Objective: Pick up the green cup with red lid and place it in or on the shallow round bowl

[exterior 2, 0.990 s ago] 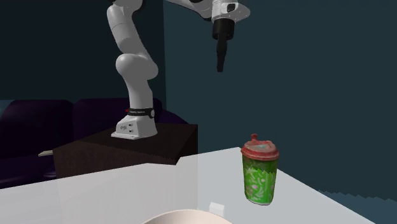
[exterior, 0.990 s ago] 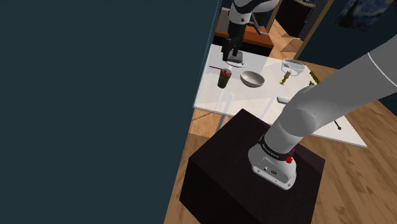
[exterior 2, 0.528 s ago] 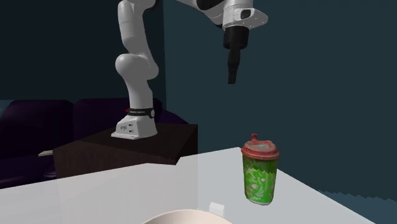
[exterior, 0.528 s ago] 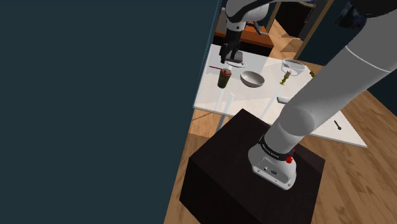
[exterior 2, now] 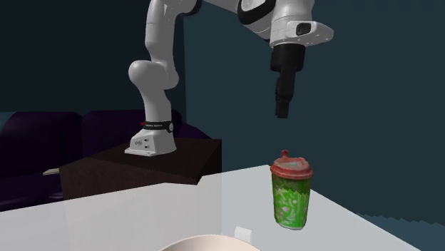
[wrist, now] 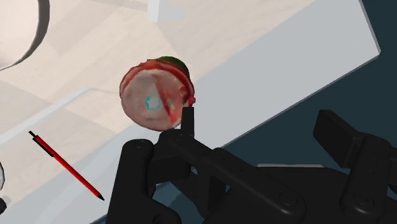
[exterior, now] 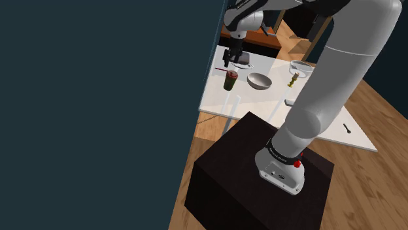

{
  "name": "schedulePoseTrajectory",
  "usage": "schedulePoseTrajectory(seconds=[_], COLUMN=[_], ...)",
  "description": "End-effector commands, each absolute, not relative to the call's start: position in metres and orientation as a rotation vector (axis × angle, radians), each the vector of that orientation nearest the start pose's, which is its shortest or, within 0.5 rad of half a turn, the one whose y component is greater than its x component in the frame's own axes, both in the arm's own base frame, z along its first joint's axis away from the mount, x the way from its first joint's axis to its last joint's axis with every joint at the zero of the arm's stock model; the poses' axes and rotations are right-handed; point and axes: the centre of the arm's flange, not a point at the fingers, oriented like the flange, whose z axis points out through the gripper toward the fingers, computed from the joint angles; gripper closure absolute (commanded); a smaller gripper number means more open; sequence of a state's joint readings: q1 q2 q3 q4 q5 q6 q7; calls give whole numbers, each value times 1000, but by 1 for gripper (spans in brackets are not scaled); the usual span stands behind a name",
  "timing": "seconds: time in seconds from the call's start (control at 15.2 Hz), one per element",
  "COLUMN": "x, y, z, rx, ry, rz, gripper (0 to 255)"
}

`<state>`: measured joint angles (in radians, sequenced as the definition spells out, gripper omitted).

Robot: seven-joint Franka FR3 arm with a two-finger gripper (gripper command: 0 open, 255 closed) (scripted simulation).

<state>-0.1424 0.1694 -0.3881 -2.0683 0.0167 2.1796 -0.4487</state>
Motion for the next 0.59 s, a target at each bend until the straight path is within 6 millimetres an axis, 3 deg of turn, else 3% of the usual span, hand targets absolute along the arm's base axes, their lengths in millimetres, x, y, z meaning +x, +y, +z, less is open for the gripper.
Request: schedulePoseTrajectory(seconds=[0.0, 0.4, 0.53], x=[503, 534, 534], y=[-304, -363, -365], z=[338, 295, 289], rx=[-3159, -3155, -3155], ry=[162, 229, 230], rz=[102, 104, 104], gripper=[0, 0, 0])
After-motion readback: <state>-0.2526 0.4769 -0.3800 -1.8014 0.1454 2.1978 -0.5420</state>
